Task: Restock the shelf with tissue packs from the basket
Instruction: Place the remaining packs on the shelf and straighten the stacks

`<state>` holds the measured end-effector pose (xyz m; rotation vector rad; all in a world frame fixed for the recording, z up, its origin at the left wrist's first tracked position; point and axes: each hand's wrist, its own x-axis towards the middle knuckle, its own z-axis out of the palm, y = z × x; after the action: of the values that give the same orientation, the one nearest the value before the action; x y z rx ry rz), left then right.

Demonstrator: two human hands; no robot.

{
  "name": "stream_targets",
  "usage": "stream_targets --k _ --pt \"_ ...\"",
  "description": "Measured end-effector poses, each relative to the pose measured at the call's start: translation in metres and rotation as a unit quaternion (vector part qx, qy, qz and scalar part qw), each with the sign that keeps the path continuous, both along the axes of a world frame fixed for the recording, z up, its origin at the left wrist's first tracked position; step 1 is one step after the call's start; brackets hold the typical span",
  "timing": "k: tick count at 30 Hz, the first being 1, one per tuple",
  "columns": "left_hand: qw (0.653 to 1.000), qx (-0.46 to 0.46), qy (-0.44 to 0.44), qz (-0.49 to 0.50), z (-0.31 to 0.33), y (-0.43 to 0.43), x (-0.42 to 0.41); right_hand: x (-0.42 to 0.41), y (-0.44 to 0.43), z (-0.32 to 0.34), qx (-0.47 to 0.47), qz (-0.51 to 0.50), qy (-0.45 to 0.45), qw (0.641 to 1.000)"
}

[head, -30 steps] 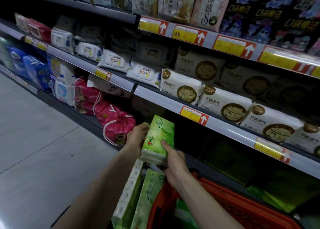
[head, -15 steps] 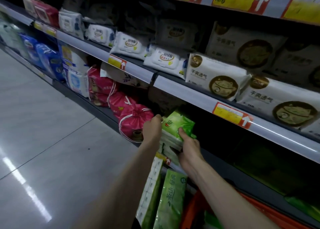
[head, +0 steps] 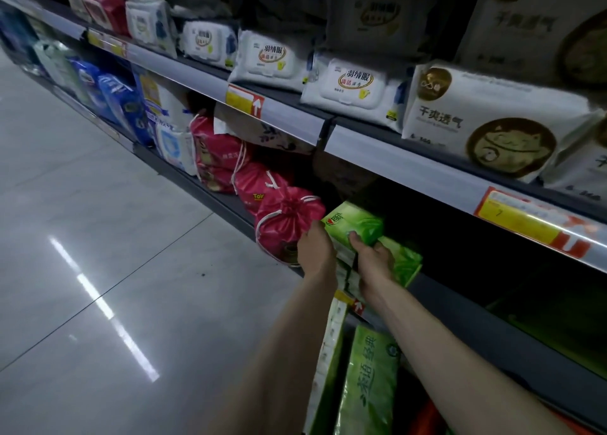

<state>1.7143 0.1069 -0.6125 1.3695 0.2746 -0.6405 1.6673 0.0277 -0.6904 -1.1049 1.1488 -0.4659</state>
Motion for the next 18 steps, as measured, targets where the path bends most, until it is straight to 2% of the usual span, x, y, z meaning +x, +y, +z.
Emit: stream_targets --k 3,9,13,18 --pt "1.0 0.006 0.024 -0.002 -0.006 0.001 0.002 -0.009 0.018 0.039 -0.054 0.012 0.044 0.998" --pt "1.0 0.024 -0.015 -0.008 -0.005 0.001 -0.004 -0.01 0.02 0.031 -0.137 0.047 0.103 0.984" --pt "0.998 0.05 -0.028 -0.012 -0.035 -0.009 0.002 -0.013 0.017 0.038 -0.121 0.064 0.11 0.985" --pt "0.995 0.083 -0.062 -0.017 0.016 0.0 -0.022 -0.028 0.016 0.049 -0.111 0.078 0.102 0.986"
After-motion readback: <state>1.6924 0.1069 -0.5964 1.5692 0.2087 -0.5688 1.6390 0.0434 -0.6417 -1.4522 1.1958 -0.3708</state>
